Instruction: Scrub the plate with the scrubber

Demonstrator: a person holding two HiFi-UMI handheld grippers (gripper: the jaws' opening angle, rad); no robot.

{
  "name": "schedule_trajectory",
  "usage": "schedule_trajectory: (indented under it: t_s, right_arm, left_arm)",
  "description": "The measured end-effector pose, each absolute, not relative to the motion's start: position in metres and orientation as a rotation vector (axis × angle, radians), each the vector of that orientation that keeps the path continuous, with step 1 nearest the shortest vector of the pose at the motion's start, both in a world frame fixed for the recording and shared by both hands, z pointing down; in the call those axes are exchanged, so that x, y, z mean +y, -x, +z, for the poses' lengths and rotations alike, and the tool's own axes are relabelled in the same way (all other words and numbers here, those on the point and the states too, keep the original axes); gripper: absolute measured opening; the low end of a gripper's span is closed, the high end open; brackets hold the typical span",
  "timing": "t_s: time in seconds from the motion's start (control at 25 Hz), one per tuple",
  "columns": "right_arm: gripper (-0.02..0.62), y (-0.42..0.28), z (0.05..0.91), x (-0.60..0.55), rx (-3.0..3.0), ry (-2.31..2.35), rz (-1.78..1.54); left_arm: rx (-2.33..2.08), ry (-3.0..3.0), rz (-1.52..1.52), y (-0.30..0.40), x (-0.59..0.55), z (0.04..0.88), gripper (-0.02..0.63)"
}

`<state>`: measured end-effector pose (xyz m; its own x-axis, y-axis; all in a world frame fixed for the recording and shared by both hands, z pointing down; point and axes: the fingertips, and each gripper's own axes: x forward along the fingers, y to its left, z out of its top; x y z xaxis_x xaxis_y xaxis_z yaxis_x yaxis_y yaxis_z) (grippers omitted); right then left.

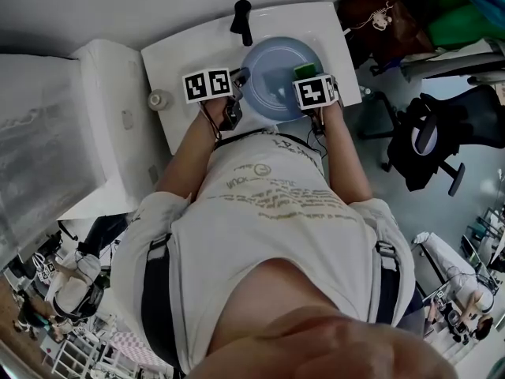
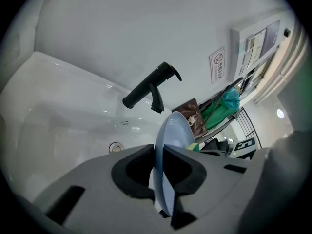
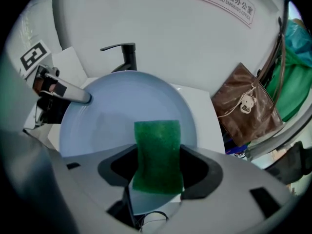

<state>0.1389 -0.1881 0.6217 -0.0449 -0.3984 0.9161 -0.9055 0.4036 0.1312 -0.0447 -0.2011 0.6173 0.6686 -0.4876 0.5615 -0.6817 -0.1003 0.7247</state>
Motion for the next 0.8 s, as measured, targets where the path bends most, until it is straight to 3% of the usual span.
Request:
schedule_trajectory:
  t_s: [0.8]
  right_arm:
    - [0.258, -0.073, 0.653, -0.137, -1.745, -0.781, 0.69]
  left_arm:
    - [-1.026, -1.7, 0.192, 0.045, -0.209, 0.626, 0.044]
